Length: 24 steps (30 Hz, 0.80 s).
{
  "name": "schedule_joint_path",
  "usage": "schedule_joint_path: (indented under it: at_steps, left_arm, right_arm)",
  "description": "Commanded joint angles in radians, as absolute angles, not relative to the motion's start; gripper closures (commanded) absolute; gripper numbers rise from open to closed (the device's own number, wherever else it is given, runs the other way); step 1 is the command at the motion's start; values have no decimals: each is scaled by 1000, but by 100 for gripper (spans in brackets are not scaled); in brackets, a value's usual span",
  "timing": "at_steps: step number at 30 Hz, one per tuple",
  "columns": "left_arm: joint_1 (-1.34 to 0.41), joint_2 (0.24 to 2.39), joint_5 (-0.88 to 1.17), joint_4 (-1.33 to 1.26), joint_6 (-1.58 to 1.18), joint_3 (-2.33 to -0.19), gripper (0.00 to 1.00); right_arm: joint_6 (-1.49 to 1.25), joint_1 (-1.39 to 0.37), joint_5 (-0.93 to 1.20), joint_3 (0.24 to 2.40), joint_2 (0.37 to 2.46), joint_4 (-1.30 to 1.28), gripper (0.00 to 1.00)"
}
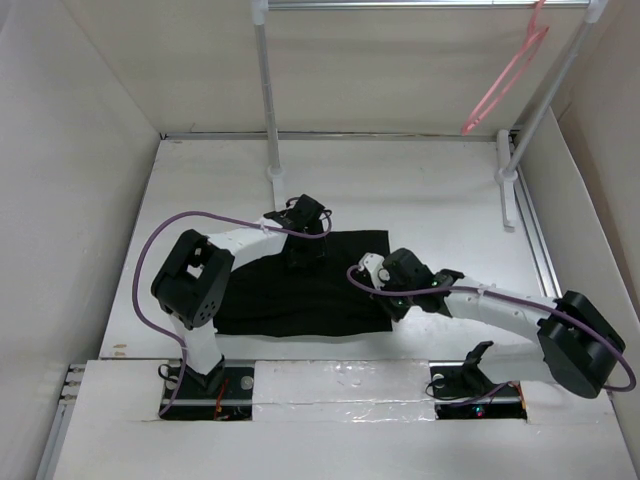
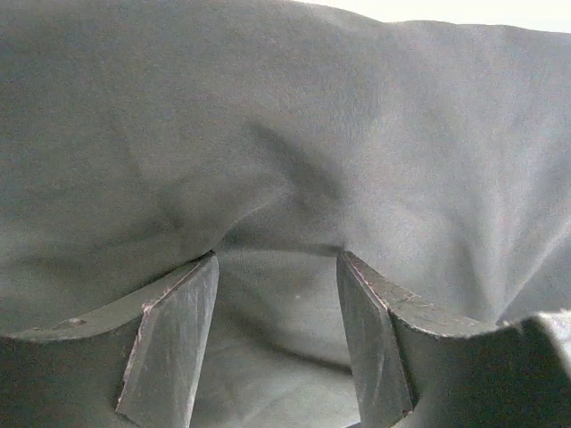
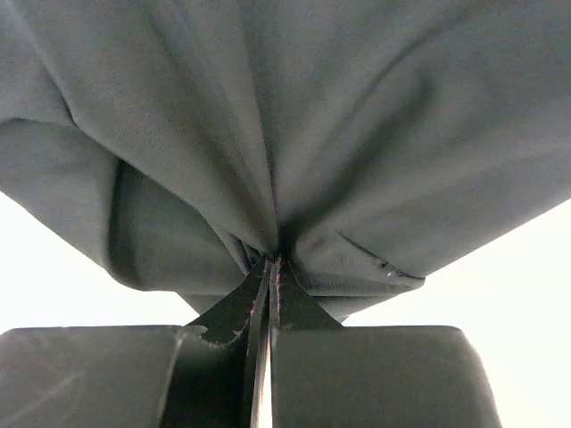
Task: Place the trousers on the hanger
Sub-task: Fold the trousers at the center of the board.
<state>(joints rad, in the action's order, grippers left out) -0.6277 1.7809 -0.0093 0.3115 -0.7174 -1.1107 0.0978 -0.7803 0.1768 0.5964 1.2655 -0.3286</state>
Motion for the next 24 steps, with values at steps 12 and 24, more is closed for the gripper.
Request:
schedule_joint_path:
  at_steps: [12, 24]
  left_arm:
    - [-614, 1583, -140, 466, -680, -1209, 45]
    - [-663, 1437, -5, 356, -785, -924, 45]
  right_arm:
    - [32, -818, 132, 735, 1054, -535, 48]
    - [-29, -826, 181, 735, 1311, -253, 100]
